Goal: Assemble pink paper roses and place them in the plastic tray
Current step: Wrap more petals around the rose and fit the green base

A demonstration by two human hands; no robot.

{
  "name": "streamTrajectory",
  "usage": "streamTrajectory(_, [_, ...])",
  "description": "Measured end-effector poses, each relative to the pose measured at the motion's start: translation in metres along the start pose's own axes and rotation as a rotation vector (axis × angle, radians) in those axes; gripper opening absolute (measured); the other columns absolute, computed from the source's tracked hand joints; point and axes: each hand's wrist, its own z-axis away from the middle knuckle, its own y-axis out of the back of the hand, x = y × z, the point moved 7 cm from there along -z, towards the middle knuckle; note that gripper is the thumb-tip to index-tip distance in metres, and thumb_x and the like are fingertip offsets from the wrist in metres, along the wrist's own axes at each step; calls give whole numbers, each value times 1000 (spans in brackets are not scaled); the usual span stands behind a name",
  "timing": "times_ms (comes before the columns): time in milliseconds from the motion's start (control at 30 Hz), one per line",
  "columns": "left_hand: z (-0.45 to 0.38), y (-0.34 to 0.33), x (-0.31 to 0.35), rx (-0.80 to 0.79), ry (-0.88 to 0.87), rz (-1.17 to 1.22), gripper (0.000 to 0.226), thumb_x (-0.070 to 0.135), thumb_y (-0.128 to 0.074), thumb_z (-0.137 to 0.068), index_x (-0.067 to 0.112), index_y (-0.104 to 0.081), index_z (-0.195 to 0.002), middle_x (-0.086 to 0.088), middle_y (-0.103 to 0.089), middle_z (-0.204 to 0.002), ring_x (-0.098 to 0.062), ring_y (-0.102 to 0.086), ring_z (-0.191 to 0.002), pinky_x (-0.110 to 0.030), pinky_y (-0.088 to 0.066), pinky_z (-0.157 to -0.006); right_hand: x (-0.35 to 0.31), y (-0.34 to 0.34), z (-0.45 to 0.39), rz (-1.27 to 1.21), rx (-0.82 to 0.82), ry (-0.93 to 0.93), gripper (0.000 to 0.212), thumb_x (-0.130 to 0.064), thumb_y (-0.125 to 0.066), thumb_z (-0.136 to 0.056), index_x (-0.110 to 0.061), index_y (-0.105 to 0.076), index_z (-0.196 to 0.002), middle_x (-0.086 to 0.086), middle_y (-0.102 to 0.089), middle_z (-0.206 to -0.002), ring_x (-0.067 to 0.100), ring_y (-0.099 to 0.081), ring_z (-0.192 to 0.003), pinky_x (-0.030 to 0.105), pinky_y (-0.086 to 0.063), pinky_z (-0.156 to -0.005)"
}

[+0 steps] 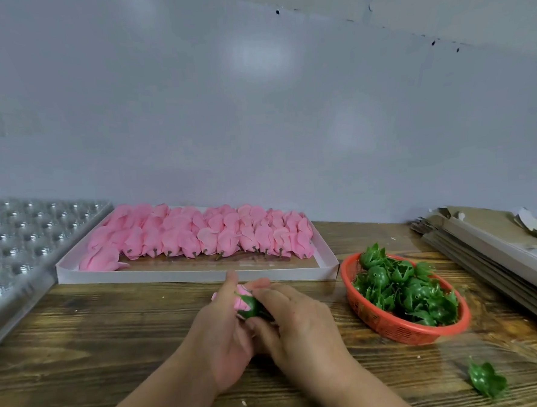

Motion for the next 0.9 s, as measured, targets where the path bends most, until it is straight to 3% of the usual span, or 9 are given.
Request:
streamTrajectory(67, [0, 0, 0, -18, -11, 5, 54, 50, -37, -98, 5, -64, -112, -18, -73, -97, -26, -73, -74, -32, -56, -56, 3, 0, 0, -33, 30, -20, 32, -26, -64, -75, -15, -69, -105, 0, -70, -106, 21, -69, -87, 31, -57, -62])
streamTrajectory(167, [0, -2, 0, -32, -27, 15, 54, 50, -37, -97, 5, -65, -108, -19, -73, -91, -25, -72, -69, -31, -57, -50, 10, -7, 1, -128, -19, -98, 37, -30, -59, -84, -18, -63, -118, -2, -64, -113, 18, -61, -101, 34, -51, -81])
streamTrajectory(233, [0, -3, 1, -43, -35, 13, 55, 51, -35, -97, 6, -65, -109, -19, -73, -93, -26, -73, -70, -31, -57, -51, 13, -9, 2, -186, -15, -119, 37, -30, -58, -84, -19, -62, -119, -3, -64, -112, 15, -59, -102, 34, -49, -85])
streamTrajectory(333, [0, -3, 0, -56, -45, -6, 57, 53, -32, -97, 8, -64, -112, -18, -73, -96, -25, -73, -76, -33, -56, -61, 18, -11, 2, -250, -13, -172, 34, -23, -64, -83, -22, -64, -116, -8, -64, -105, 9, -58, -96, 28, -47, -83])
streamTrajectory(500, [1, -3, -1, -52, -50, -14, 57, 53, -33, -98, 7, -63, -114, -21, -72, -99, -28, -73, -84, -37, -57, -63, 25, -18, 3, -464, -18, -289, 23, -21, -70, -81, -24, -70, -104, -7, -67, -87, 11, -62, -82, 39, -51, -78])
streamTrajectory(900, [5, -5, 1, -45, -52, 25, 50, 48, -36, -99, 9, -66, -112, -21, -72, -101, -27, -73, -81, -37, -52, -68, 24, -21, 3, -473, 33, -282, 27, -24, -67, -76, -25, -69, -103, -6, -69, -91, 9, -64, -85, 39, -51, -79])
